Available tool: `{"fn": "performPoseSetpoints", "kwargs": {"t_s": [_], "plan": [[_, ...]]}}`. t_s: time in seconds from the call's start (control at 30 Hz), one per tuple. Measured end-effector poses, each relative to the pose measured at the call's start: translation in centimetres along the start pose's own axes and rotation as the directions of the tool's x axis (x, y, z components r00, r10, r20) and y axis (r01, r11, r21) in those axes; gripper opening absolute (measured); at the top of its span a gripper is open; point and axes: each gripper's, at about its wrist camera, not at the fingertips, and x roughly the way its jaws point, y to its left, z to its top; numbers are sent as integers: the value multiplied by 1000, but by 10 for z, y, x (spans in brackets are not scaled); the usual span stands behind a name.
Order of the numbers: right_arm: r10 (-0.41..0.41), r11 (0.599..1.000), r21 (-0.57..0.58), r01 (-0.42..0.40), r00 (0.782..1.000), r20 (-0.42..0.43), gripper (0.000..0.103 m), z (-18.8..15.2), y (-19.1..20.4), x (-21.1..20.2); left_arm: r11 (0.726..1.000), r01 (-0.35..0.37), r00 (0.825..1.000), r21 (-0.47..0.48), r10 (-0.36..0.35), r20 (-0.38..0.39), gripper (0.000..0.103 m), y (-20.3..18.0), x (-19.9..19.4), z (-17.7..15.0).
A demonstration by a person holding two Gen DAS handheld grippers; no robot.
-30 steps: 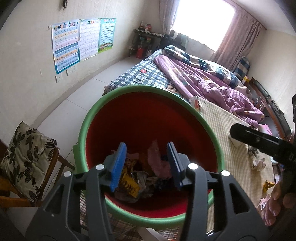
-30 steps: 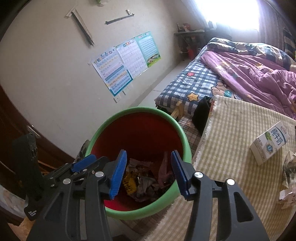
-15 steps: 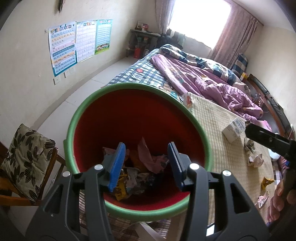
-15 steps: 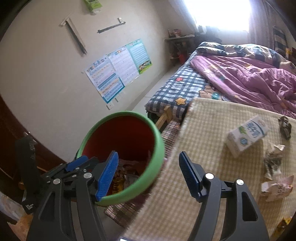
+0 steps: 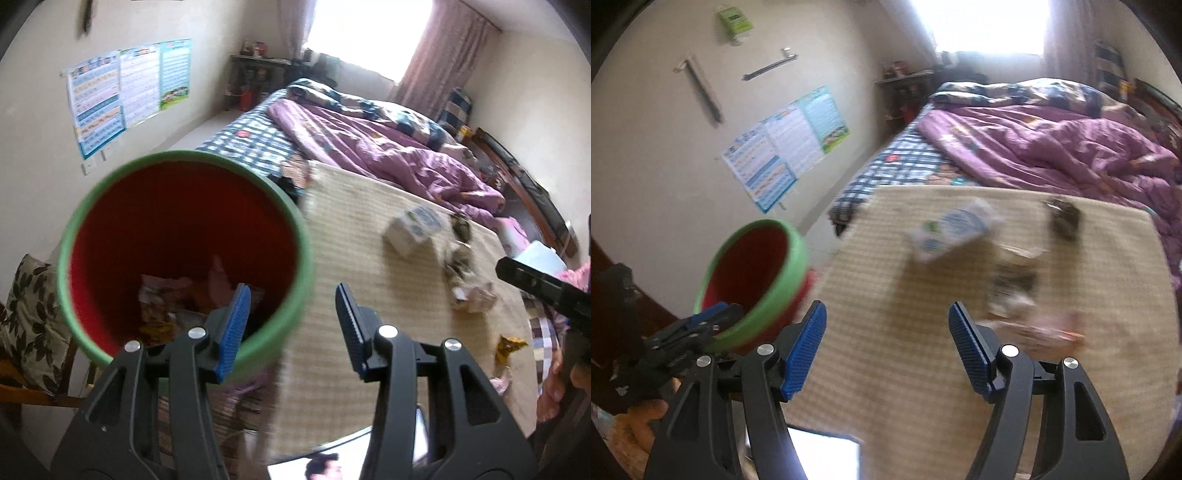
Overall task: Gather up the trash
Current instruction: 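Move both open grippers back over the mat, then grasp the pink-white crumpled wrapper with the left gripper while the right grasps the yellow-silver wrapper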
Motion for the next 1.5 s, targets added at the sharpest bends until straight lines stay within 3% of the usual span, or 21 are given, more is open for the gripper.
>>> {"fn": "performPoseSetpoints", "kwargs": {"t_s": [0.2, 0.37, 0.5, 0.8, 0.83, 0.9, 1.0, 1.1, 1.27, 1.5], "plan": [[-95, 991, 93, 96, 995, -10, 67, -21, -81, -32, 985, 155, 987, 81, -150, -62, 54, -77, 7, -23], [-127, 980, 155, 128, 992, -20, 67, -40, -132, -55, 933, 317, 941, 168, -289, -174, 61, -152, 20, -52], [-133, 976, 170, 138, 990, -40, 67, -51, -155, -64, 891, 386, 909, 238, -322, -266, 67, -198, 34, -77], [-115, 973, 193, 128, 990, -79, 68, -69, -185, -67, 873, 405, 875, 272, -283, -393, 67, -236, 62, -106], [-110, 973, 195, 125, 991, -81, 68, -70, -187, -67, 871, 405, 873, 277, -280, -399, 66, -238, 63, -107], [-98, 974, 198, 114, 991, -88, 68, -71, -189, -64, 866, 408, 867, 289, -269, -420, 46, -242, 64, -113], [-84, 975, 197, 102, 992, -97, 68, -71, -190, -61, 863, 405, 862, 302, -249, -442, 35, -246, 69, -119], [-72, 976, 196, 92, 992, -106, 68, -72, -190, -56, 870, 388, 874, 304, -244, -419, 35, -246, 68, -115], [-56, 985, 154, 77, 990, -133, 68, -75, -182, -49, 906, 321, 910, 274, -215, -353, 35, -235, 68, -99], [-8, 994, 106, 29, 981, -196, 68, -87, -168, -33, 938, 257, 930, 234, -174, -325, 35, -221, 74, -89]]}}
